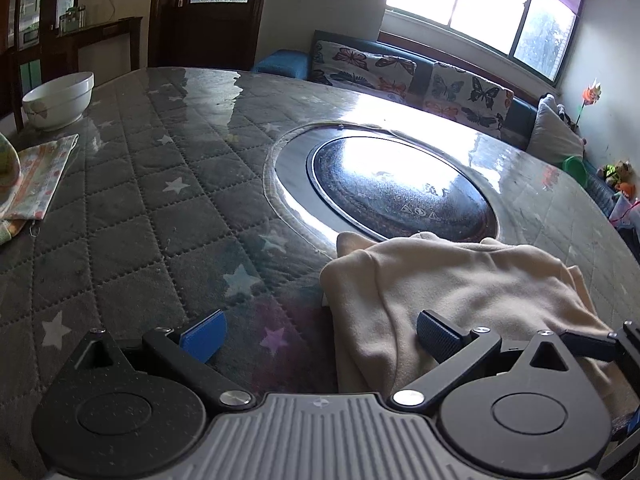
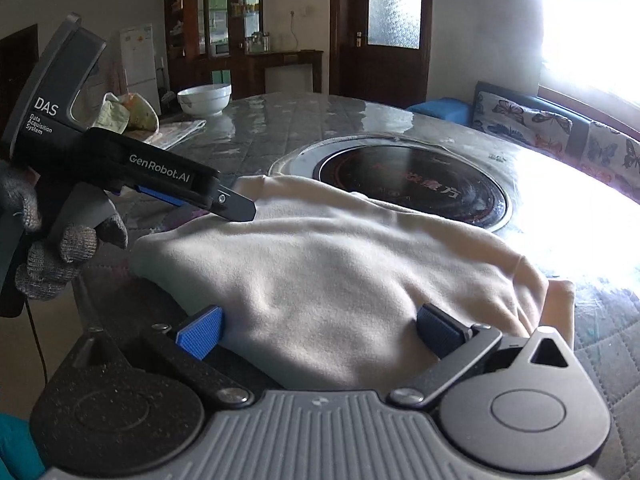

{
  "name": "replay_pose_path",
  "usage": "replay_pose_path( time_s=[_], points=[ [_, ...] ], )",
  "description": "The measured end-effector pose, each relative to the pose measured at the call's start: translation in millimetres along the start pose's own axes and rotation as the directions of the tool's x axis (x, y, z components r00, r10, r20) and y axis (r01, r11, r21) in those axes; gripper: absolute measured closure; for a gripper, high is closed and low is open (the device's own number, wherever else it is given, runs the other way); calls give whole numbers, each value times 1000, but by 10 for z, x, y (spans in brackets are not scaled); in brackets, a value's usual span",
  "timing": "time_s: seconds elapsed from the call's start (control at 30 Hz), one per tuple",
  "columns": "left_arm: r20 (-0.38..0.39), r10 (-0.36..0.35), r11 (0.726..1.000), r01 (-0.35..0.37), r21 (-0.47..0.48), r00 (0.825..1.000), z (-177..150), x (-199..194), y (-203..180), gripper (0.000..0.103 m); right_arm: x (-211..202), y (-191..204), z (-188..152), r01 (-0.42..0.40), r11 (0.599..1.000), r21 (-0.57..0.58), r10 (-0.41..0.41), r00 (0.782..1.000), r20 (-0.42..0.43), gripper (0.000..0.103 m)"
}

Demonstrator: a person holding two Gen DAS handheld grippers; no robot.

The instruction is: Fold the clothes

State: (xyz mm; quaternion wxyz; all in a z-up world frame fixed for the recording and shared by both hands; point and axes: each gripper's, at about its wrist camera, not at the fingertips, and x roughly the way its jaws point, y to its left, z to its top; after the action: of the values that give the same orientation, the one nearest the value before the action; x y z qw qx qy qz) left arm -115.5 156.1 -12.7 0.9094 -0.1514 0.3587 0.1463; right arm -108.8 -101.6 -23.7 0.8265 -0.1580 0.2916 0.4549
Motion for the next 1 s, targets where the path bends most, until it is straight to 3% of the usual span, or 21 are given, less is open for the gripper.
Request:
replay_pose_path(
  time_s=[0.6,1.0],
  points=[
    [-36,27,999,-26,23,999,31,59,-37,0,39,23,50,6,1000,-1,-6,1000,-25,0],
    [-41,16,1000,-16,11,999,61,-8,65,0,-51,124,123,10,997,-74,-10,1000,-3,0]
  ],
)
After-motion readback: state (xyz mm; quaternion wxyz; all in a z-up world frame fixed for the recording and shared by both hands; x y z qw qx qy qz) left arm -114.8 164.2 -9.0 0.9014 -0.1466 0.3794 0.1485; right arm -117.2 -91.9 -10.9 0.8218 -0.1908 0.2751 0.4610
